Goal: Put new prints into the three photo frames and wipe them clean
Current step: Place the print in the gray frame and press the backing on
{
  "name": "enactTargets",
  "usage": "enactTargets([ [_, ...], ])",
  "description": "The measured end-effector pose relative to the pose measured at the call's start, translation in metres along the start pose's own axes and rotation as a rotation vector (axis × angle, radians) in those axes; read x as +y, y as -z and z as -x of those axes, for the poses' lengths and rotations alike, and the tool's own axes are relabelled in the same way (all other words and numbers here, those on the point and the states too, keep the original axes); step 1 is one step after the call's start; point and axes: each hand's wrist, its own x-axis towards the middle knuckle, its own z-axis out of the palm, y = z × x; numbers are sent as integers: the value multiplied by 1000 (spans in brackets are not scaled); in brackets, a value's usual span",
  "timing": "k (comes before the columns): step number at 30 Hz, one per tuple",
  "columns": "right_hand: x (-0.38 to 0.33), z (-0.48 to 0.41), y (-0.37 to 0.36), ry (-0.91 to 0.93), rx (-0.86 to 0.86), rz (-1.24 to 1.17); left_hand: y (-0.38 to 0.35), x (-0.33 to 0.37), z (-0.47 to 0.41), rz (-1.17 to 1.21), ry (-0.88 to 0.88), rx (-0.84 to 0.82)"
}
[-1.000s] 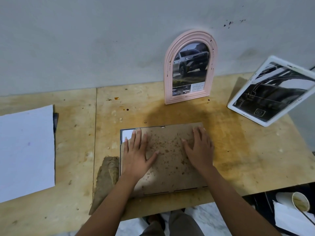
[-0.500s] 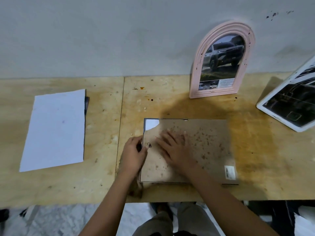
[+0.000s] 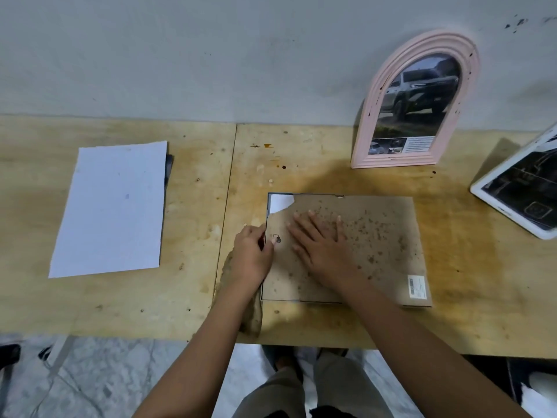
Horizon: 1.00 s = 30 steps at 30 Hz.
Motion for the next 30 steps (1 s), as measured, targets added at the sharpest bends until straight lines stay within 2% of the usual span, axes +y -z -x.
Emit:
enactTargets([
  [6, 0, 28, 3, -91, 106, -130, 10, -1, 16, -80, -78, -157],
  [11, -1, 64, -11, -147, 89, -12, 5, -15, 32, -36, -114, -294],
  [17, 3, 63, -11, -161, 27, -28, -2, -16, 36, -44, -123, -240],
  [21, 8, 62, -4, -136, -29, -103, -2, -13, 36, -87, -113, -265],
  [24, 22, 70, 7, -121, 42, -244, -1, -8, 34, -225, -117, -302],
  [27, 47, 87, 11, -306, 187, -308, -11, 1, 29, -356, -181, -172],
  [30, 67, 100, 8, -415, 179, -205, -34, 14, 24, -424, -344, -103],
])
